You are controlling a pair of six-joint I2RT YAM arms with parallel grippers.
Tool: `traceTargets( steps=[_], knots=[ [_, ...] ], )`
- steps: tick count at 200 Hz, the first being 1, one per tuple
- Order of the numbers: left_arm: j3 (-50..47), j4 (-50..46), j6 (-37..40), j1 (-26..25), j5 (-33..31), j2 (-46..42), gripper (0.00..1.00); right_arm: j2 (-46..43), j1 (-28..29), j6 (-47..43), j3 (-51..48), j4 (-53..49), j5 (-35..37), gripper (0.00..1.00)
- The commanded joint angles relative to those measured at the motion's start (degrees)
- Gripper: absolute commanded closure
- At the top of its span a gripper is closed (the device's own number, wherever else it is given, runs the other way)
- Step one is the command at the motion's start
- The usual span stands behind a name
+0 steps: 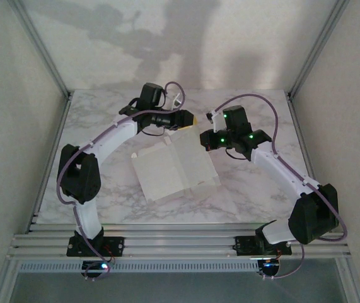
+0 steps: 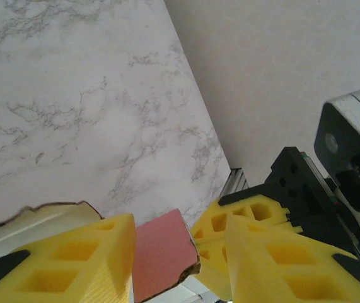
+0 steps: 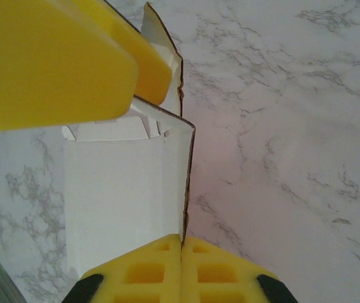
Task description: Fold the paper box
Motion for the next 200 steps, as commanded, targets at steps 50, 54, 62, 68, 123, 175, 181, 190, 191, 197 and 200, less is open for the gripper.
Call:
traceTargets(
  steps=[50, 54, 62, 68, 123, 175, 181, 190, 191, 197, 200],
  knots=[
    [-0.8, -1.3, 2.1, -1.9, 1.2, -2.0, 0.58, 0.8, -0.1, 0.6, 0.8, -0.9, 1.3, 1.0],
    [-0.8, -1.3, 2.1, -1.9, 1.3, -2.0, 0.58, 0.7, 0.0, 0.6, 0.7, -0.9, 1.3, 1.0],
    [-0.7, -1.2, 2.0, -2.0, 1.4, -1.8, 0.58, 0.7, 0.0, 0.5, 0.7, -1.0, 1.3, 1.0],
    [-0.7, -1.2, 2.0, -2.1, 1.4, -1.8, 0.58, 0.6, -0.1, 0.5, 0.7, -1.0, 1.3, 1.0],
    [-0.9, -0.1, 0.9, -3.4, 2.6, -0.8, 0.58, 0.6, 0.0, 0.5, 0.6, -0.8, 0.9, 1.0],
    [-2.6, 3.0, -1.1, -4.1, 2.9, -0.1, 0.59, 0.3, -0.1, 0.6, 0.3, -0.1, -0.2, 1.0],
    [-2.7, 3.4, -1.3, -4.1, 2.8, -0.1, 0.59, 0.2, -0.1, 0.5, 0.2, 0.1, -0.5, 1.0],
    [-3.1, 4.0, -1.4, -4.1, 2.7, -0.2, 0.59, 0.1, -0.1, 0.5, 0.1, 0.3, -0.6, 1.0],
    [-3.1, 4.1, -1.3, -4.1, 2.7, -0.2, 0.59, 0.0, 0.0, 0.5, 0.0, 0.2, -0.6, 1.0],
    [-3.2, 4.3, -1.2, -4.1, 2.4, -0.3, 0.59, 0.0, -0.1, 0.5, 0.0, 0.3, -0.8, 1.0],
    [-3.4, 4.5, -1.2, -4.1, 2.3, -0.4, 0.59, -0.1, -0.1, 0.4, 0.0, 0.4, -0.8, 1.0]
  ],
)
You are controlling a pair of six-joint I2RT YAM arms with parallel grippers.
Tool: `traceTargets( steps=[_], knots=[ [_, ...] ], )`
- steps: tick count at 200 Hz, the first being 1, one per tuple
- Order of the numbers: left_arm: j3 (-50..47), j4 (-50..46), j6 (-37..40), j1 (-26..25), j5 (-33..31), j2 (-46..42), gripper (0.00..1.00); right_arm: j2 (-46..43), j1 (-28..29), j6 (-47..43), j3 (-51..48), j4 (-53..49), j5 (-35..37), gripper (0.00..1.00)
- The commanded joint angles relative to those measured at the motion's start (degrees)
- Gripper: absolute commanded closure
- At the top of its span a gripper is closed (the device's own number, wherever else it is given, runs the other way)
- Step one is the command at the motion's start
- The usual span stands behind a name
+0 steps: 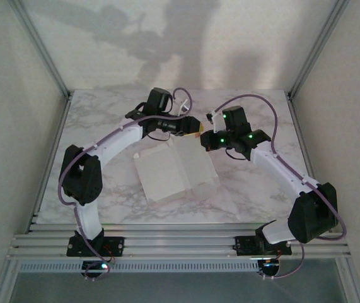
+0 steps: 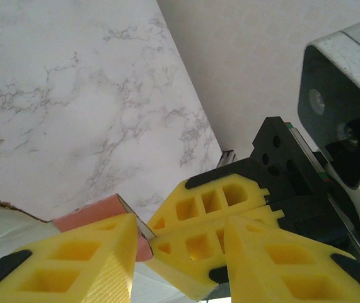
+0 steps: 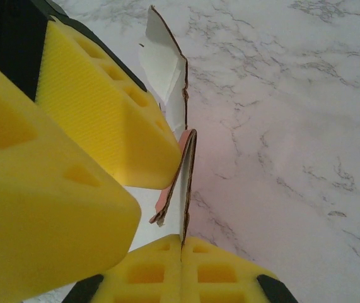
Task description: Fold the paper box
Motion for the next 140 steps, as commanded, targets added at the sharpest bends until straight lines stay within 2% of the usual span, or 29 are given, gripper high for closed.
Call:
traceTargets(
  steps=[1, 24, 52, 83, 140],
  knots=[
    [-1.3, 2.4, -0.6, -0.8, 1.2, -0.3, 0.59, -0.6, -0.1, 0.1, 0.0, 1.0, -1.2, 1.0],
    [-2.5, 4.6, 0.7, -0.8, -0.5, -1.7, 0.6, -1.1, 0.0, 0.0, -0.3, 1.2, -1.3, 1.0],
    [-7.4, 11.8, 1.5, -0.9, -1.5, -4.3, 0.6, -2.1, -0.1, -0.1, -0.9, 2.0, -1.7, 1.0],
    [-14.8, 23.9, -3.8, -0.9, -1.5, -6.5, 0.6, -2.7, -0.1, -0.3, -1.5, 2.5, -2.5, 1.0],
    [-20.1, 34.2, -8.4, -1.2, -2.5, -9.1, 0.58, -3.6, 0.5, -0.7, -2.5, 3.3, -2.7, 1.0]
  ],
)
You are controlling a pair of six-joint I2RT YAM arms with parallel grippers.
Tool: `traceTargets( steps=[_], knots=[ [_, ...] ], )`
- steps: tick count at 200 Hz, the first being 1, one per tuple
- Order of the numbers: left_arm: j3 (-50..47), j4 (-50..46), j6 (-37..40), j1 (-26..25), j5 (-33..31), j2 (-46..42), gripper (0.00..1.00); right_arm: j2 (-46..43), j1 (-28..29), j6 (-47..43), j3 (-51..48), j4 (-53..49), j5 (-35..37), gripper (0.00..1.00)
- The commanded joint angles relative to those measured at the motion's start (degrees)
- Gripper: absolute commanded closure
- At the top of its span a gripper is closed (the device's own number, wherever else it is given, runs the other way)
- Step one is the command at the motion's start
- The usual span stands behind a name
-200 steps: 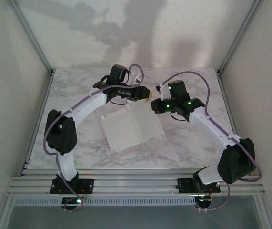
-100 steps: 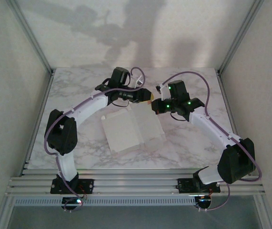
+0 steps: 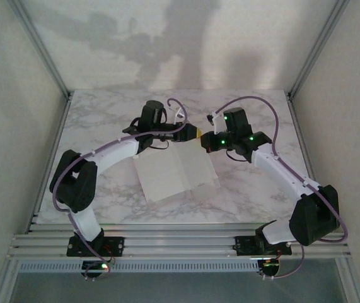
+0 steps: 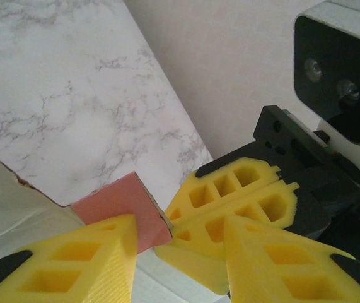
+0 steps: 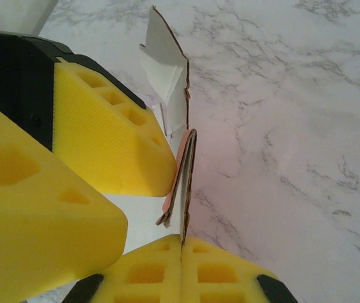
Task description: Fold the paper box
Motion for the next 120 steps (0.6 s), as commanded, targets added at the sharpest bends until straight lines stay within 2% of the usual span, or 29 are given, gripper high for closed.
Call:
traceTargets(
  steps=[1, 20, 64, 96, 120],
  knots=[
    [-2.0, 8.8, -3.1, -0.8, -0.5, -2.9, 0.58, -2.2, 0.5, -0.8, -0.7, 1.9, -1.7, 1.0],
    [-3.5, 11.2, -3.0, -0.8, -1.4, -3.9, 0.57, -2.9, 0.7, -1.2, -0.8, 1.6, -0.9, 1.0],
    [-8.5, 6.4, 2.9, 0.4, -8.2, -10.2, 0.54, -3.4, 1.0, -2.6, 1.3, -1.6, 0.3, 1.0],
    [-13.5, 6.3, 4.1, 3.7, -9.3, -15.0, 0.5, -3.7, 1.2, -3.8, 1.9, -3.2, 1.0, 1.0],
    [-15.3, 1.9, 7.5, 6.6, -10.3, -16.8, 0.44, -3.7, 1.1, -4.5, 2.2, -4.1, 1.6, 1.0]
  ],
)
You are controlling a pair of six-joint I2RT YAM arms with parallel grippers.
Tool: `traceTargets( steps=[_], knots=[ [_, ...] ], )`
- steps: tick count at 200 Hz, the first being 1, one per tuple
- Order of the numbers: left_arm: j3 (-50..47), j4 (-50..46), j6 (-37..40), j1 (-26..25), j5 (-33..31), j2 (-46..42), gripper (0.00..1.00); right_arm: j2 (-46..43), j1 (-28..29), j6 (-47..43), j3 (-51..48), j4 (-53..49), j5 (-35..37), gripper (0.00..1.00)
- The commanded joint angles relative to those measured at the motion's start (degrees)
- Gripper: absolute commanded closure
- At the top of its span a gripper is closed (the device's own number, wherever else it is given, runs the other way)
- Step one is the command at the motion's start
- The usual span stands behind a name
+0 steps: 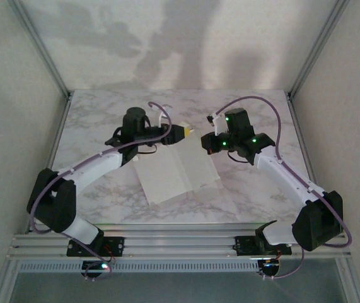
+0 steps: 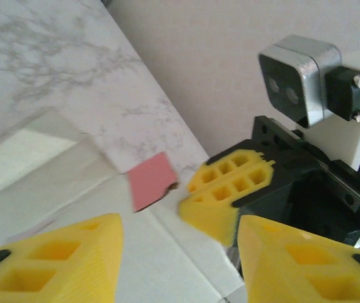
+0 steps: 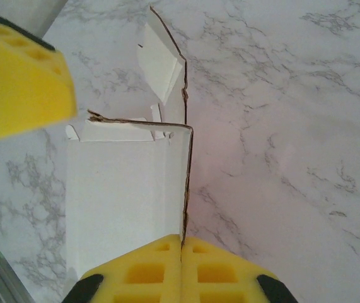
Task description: Fold the paper box
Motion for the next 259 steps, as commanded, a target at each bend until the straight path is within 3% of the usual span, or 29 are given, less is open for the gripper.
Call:
traceTargets(
  steps=[1, 65, 189, 259],
  knots=[
    [-1.9, -3.9, 4.4, 2.9, -2.3, -2.3, 0.44, -1.2, 0.4, -1.8, 2.0, -1.8, 1.0, 1.0],
    [-6.2, -4.3, 7.0, 7.3, -1.9, -0.5, 0.31, -1.4, 0.7, -2.7, 2.9, -3.2, 0.8, 1.0],
    [-3.7, -6.5, 10.8, 9.1, 0.0, 8.2, 0.27, 0.2, 1.1, -3.1, 4.3, -3.6, 1.3, 1.0],
    [-0.4, -10.3, 12.4, 8.8, 3.1, 11.8, 0.3, -0.5, 1.3, -3.2, 4.2, -3.5, 2.6, 1.0]
  ],
)
